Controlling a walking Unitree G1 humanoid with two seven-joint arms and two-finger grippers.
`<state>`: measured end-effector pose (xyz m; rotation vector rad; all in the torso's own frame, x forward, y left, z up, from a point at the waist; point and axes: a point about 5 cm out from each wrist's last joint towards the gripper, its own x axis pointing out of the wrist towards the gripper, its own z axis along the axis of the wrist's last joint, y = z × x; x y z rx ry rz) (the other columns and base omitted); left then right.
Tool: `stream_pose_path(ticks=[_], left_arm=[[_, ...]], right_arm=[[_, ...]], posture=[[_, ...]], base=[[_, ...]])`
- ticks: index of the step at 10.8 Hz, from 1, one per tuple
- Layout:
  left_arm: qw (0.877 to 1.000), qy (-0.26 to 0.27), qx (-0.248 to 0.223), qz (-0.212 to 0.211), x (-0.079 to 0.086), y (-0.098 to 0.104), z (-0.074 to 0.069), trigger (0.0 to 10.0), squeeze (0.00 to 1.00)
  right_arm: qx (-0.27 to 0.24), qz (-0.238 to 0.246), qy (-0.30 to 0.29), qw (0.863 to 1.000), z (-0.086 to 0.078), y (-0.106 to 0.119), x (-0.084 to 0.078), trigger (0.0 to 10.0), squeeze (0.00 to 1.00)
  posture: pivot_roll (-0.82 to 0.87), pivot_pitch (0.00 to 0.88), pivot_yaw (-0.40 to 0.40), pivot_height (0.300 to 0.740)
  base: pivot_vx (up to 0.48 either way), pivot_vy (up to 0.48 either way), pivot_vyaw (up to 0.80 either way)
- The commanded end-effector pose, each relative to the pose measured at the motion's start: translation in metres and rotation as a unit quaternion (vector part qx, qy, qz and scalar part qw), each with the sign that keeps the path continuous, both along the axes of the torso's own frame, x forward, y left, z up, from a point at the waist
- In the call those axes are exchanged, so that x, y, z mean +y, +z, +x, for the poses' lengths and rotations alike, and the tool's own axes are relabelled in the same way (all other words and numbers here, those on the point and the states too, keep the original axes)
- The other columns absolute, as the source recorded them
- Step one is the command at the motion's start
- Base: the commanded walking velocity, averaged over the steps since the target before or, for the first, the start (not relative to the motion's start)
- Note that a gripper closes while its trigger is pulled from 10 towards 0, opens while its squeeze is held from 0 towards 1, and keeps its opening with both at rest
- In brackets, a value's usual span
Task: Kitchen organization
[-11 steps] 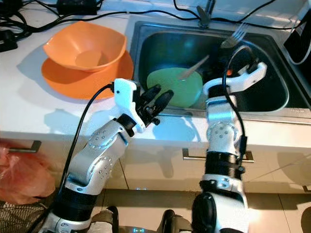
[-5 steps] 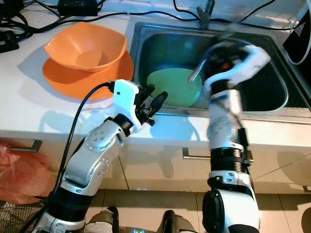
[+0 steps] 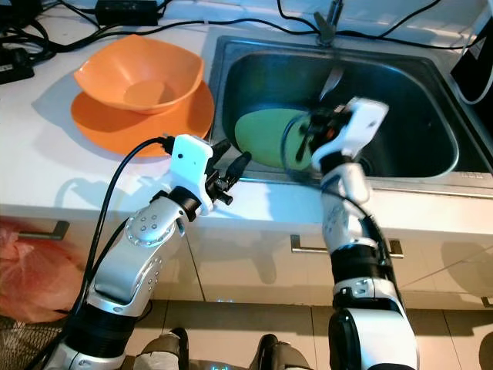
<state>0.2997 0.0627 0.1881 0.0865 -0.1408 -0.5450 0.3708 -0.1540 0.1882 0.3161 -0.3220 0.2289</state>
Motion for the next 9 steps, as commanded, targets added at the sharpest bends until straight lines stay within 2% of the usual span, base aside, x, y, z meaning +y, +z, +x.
stream_pose_path(ticks=[1, 4, 6, 9], left_arm=[[1.0, 0.002, 0.003, 0.005, 0.0, -0.003, -0.003, 10.0, 0.0], [1.0, 0.005, 0.002, 0.012, 0.002, -0.005, -0.003, 10.0, 0.0], [1.0, 0.001, 0.001, 0.017, 0.0, -0.006, -0.004, 10.0, 0.0], [1.0, 0.002, 0.003, 0.018, 0.001, -0.006, -0.005, 10.0, 0.0]], right_arm=[[-0.002, -0.019, -0.008, 1.0, -0.002, -0.004, -0.006, 10.0, 0.0], [0.017, -0.062, -0.009, 0.998, -0.003, -0.024, -0.005, 10.0, 0.0], [0.029, -0.07, -0.006, 0.997, -0.005, -0.034, -0.003, 10.0, 0.0], [0.03, -0.077, 0.0, 0.997, -0.004, -0.037, 0.0, 10.0, 0.0]], posture=[[0.19, 0.185, -0.068, 0.74], [0.19, 0.188, -0.065, 0.74], [0.19, 0.186, -0.066, 0.74], [0.2, 0.192, -0.067, 0.74]], base=[[0.0, 0.0, 0.0], [0.0, 0.0, 0.0], [0.0, 0.0, 0.0], [0.0, 0.0, 0.0]])
